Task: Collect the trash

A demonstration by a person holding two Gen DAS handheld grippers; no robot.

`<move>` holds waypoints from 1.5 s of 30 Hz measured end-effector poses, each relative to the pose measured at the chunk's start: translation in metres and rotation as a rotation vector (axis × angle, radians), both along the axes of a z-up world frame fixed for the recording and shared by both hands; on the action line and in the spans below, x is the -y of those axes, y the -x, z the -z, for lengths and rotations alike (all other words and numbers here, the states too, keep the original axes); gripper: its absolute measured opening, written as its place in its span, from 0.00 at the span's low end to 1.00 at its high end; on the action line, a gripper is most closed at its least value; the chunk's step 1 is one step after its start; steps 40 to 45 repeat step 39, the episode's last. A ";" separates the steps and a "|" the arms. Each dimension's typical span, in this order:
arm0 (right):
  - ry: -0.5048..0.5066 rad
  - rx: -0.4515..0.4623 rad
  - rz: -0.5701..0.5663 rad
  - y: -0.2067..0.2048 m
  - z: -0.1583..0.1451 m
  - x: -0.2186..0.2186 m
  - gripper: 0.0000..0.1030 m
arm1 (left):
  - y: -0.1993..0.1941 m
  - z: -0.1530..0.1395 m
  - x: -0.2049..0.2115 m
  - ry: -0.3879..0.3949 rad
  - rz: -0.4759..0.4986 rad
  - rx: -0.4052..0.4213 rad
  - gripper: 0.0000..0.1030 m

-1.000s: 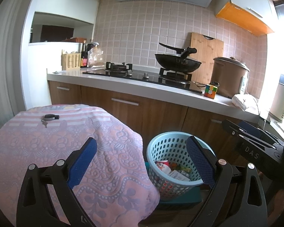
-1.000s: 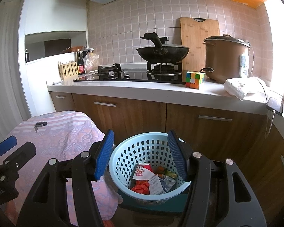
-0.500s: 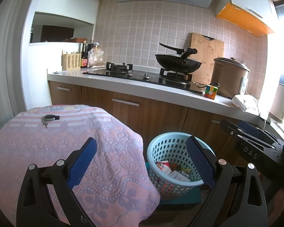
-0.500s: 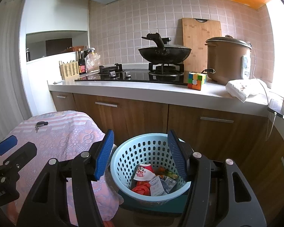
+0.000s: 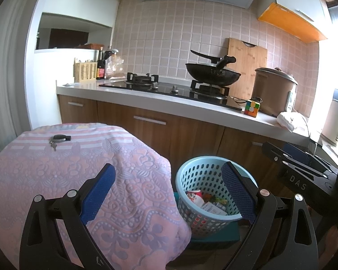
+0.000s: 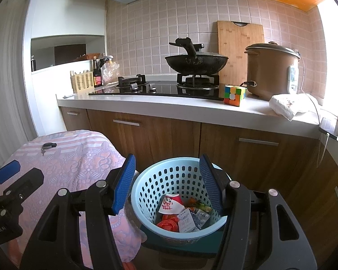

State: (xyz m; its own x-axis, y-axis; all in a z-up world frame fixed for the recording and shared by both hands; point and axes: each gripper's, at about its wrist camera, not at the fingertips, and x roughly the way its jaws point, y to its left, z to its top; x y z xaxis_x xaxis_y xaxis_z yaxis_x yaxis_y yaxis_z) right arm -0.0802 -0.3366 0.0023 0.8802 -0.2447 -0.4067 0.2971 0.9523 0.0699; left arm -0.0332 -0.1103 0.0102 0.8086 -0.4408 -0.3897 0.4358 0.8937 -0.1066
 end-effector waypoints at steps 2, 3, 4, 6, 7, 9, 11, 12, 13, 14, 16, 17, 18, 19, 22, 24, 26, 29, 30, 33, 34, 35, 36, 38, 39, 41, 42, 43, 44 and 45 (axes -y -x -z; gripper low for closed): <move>-0.005 -0.004 -0.002 -0.001 0.001 0.000 0.54 | 0.000 0.001 0.000 0.003 -0.003 -0.001 0.90; -0.007 -0.006 -0.003 -0.001 0.002 0.000 0.54 | 0.000 0.001 0.000 0.002 -0.002 -0.001 0.90; -0.008 -0.006 -0.004 -0.001 0.002 -0.001 0.54 | 0.000 0.001 0.000 0.002 -0.003 0.000 0.90; -0.004 -0.007 -0.003 -0.001 0.003 -0.001 0.54 | 0.000 0.001 0.000 0.004 -0.004 0.000 0.90; -0.003 -0.007 -0.003 -0.001 0.003 -0.002 0.54 | 0.000 0.001 -0.001 0.005 -0.005 0.003 0.90; -0.003 -0.008 -0.005 -0.001 0.003 -0.002 0.54 | 0.001 0.002 -0.001 0.003 -0.007 0.007 0.90; -0.002 -0.008 -0.005 -0.001 0.004 -0.002 0.54 | 0.000 0.002 -0.001 0.004 -0.007 0.007 0.90; -0.003 -0.009 -0.004 -0.001 0.003 -0.002 0.54 | 0.001 0.002 -0.001 0.004 -0.008 0.007 0.90; -0.002 -0.009 -0.004 -0.001 0.003 -0.002 0.54 | 0.001 0.002 -0.002 0.004 -0.009 0.009 0.90; -0.001 -0.009 -0.002 -0.001 0.003 -0.002 0.54 | 0.000 0.002 -0.001 0.004 -0.008 0.008 0.90; 0.001 -0.010 0.000 -0.001 0.003 -0.003 0.54 | 0.001 0.002 -0.002 0.004 -0.009 0.007 0.90; 0.001 -0.010 0.000 -0.002 0.003 -0.003 0.54 | 0.000 0.002 -0.002 0.004 -0.009 0.008 0.90; 0.002 -0.010 0.001 -0.003 0.002 -0.003 0.54 | 0.000 0.002 -0.002 0.003 -0.009 0.009 0.90; 0.003 -0.011 0.004 -0.004 0.002 -0.003 0.54 | 0.000 0.002 -0.002 0.000 -0.011 0.011 0.90; 0.008 -0.011 0.007 -0.006 0.001 -0.003 0.54 | -0.003 0.001 -0.002 -0.005 -0.017 0.016 0.90; 0.010 -0.014 0.009 -0.008 0.001 -0.002 0.54 | -0.006 0.001 -0.002 -0.008 -0.020 0.011 0.90; 0.011 -0.018 0.011 -0.010 0.001 -0.002 0.54 | -0.009 0.001 -0.001 -0.012 -0.025 0.011 0.90; 0.014 -0.024 0.017 -0.013 0.001 -0.001 0.54 | -0.013 0.002 0.001 -0.037 -0.045 0.019 0.90; 0.012 -0.025 0.019 -0.014 0.001 0.000 0.54 | -0.014 0.002 0.002 -0.042 -0.048 0.016 0.90; 0.012 -0.028 0.024 -0.017 0.001 0.000 0.54 | -0.023 0.005 0.001 -0.047 -0.045 -0.020 0.92; 0.012 -0.029 0.025 -0.019 0.001 0.001 0.54 | -0.026 0.005 0.000 -0.044 -0.043 -0.032 0.92; 0.012 -0.030 0.025 -0.020 0.001 0.001 0.54 | -0.028 0.006 0.000 -0.042 -0.045 -0.034 0.92; 0.013 -0.032 0.026 -0.021 0.001 0.001 0.54 | -0.029 0.006 -0.001 -0.044 -0.052 -0.032 0.92; 0.014 -0.035 0.028 -0.023 0.000 0.000 0.54 | -0.031 0.006 -0.002 -0.047 -0.058 -0.032 0.92; 0.013 -0.036 0.028 -0.025 0.000 0.000 0.54 | -0.033 0.006 -0.003 -0.046 -0.056 -0.034 0.92; 0.013 -0.036 0.028 -0.025 0.000 0.000 0.54 | -0.033 0.006 -0.003 -0.046 -0.056 -0.034 0.92; 0.013 -0.036 0.028 -0.025 0.000 0.000 0.54 | -0.033 0.006 -0.003 -0.046 -0.056 -0.034 0.92; 0.013 -0.036 0.028 -0.025 0.000 0.000 0.54 | -0.033 0.006 -0.003 -0.046 -0.056 -0.034 0.92; 0.013 -0.036 0.028 -0.025 0.000 0.000 0.54 | -0.033 0.006 -0.003 -0.046 -0.056 -0.034 0.92; 0.013 -0.036 0.028 -0.025 0.000 0.000 0.54 | -0.033 0.006 -0.003 -0.046 -0.056 -0.034 0.92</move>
